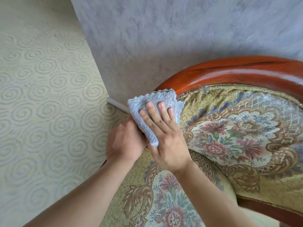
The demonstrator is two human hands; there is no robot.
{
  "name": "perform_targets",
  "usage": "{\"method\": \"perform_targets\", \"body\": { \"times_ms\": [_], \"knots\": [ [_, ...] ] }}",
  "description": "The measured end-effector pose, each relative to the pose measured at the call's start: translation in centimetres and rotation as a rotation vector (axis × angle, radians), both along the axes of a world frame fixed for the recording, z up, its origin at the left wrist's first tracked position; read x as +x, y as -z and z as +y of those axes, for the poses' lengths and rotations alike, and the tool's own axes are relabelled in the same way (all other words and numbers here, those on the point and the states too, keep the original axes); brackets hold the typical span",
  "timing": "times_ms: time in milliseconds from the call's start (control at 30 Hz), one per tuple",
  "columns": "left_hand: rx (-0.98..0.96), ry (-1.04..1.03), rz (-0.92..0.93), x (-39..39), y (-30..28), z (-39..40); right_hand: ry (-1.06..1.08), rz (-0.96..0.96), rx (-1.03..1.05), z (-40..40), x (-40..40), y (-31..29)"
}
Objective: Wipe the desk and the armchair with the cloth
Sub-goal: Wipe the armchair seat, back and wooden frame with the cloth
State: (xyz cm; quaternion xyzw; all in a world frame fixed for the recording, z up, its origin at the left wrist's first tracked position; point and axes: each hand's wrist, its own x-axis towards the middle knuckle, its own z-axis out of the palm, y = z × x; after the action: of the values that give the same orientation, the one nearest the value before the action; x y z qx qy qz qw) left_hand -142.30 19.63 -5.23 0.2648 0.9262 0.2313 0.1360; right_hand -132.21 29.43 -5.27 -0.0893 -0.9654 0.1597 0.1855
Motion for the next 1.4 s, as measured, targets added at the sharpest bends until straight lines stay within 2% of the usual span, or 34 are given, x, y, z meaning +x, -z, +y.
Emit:
{"method": "perform_targets", "body": {
  "times_ms": [67, 167, 267, 333, 400, 533, 700, 800, 900, 1100, 1200, 1300, 1400],
  "knots": [
    [-0.002, -0.011, -0.021, 0.0, -0.1, -0.1, -0.045, -0.041, 0.046, 0.4, -0.1, -0.6],
    [0.022, 0.003, 0.028, 0.1, -0.1, -0.1, -0.089, -0.049, 0.314, 2.6, -0.4, -2.3],
    [0.02, 0.011, 0.089, 0.3, 0.0, 0.5, 0.125, 0.003, 0.449, 7.0, -0.5, -4.5],
    [0.024, 0.013, 0.086, 0.5, 0.1, 0.9, 0.295, 0.052, 0.417, 9.3, -0.4, -5.6],
    [0.027, 0.017, 0.079, 0.5, 0.3, 0.8, 0.351, 0.082, 0.371, 9.3, -0.5, -5.6],
    [0.036, 0.005, 0.087, 0.1, 0.4, -0.1, 0.211, 0.125, 0.209, 6.2, -1.1, -3.9],
    [0.011, -0.004, 0.005, 0.1, -0.2, 0.0, -0.084, -0.043, 0.135, 0.8, -0.1, -1.1],
    [0.014, -0.01, 0.01, 0.1, -0.2, -0.2, -0.135, -0.095, 0.299, 1.5, -0.2, -1.7],
    [0.029, 0.003, 0.1, 0.2, 0.2, 0.0, -0.006, -0.077, 0.466, 4.4, -0.7, -3.6],
    [0.004, 0.0, 0.093, 0.7, 0.1, 0.9, 0.503, 0.079, 0.453, 12.6, 2.5, -7.8],
    [0.01, -0.009, 0.109, 0.6, 0.1, 1.0, 0.744, 0.177, 0.382, 14.1, 4.2, -8.7],
    [0.011, -0.007, 0.151, 0.6, -0.1, 0.9, 0.805, 0.286, 0.219, 12.5, 2.2, -7.9],
    [0.029, 0.034, 0.158, 0.7, -0.2, 0.8, 0.65, 0.244, 0.163, 9.7, 0.1, -6.8]
  ]
}}
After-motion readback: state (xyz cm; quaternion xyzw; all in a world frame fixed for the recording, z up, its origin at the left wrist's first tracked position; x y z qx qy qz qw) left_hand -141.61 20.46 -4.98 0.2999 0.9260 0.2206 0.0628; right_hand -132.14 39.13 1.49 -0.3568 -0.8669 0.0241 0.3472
